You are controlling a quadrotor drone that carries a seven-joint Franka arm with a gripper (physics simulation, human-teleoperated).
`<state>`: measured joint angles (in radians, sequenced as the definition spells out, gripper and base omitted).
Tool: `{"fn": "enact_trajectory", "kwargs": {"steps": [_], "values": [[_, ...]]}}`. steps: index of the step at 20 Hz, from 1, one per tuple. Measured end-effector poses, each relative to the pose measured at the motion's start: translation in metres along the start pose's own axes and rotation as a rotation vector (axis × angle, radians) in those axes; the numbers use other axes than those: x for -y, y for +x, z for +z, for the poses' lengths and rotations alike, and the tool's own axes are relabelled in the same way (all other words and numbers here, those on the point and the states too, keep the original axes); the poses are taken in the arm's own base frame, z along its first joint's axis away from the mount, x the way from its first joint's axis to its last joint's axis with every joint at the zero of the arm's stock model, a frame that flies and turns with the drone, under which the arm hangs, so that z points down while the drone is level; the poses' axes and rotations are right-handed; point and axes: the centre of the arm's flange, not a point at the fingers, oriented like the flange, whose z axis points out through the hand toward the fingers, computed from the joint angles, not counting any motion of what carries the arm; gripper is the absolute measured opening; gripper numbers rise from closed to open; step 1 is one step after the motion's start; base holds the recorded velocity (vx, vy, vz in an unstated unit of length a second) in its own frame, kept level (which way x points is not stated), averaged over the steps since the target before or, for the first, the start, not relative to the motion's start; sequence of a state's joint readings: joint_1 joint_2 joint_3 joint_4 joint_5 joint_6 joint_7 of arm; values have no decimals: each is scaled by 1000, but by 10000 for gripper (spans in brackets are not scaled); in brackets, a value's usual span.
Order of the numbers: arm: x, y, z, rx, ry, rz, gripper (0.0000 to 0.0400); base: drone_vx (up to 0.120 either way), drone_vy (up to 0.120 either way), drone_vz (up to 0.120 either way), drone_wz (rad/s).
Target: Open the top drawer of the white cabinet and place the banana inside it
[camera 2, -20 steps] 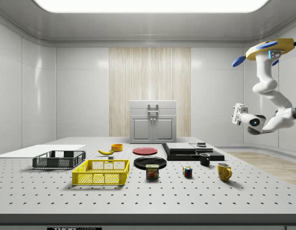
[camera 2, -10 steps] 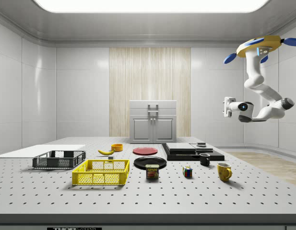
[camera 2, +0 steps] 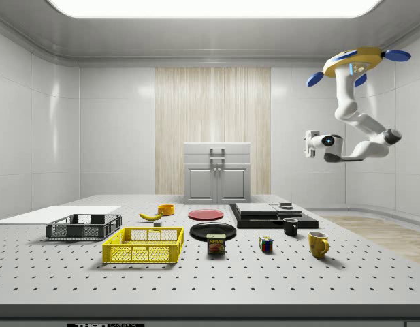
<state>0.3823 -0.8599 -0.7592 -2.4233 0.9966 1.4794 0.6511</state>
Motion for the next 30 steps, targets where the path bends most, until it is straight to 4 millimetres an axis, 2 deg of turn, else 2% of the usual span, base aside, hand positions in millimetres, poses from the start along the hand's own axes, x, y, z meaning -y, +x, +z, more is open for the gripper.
{"fn": "enact_trajectory", "kwargs": {"steps": [6,30], "values": [[0,0,0,3,3,0,400,120,-40,13,0],[-1,1,0,5,5,1,400,120,-120,0,0]]}}
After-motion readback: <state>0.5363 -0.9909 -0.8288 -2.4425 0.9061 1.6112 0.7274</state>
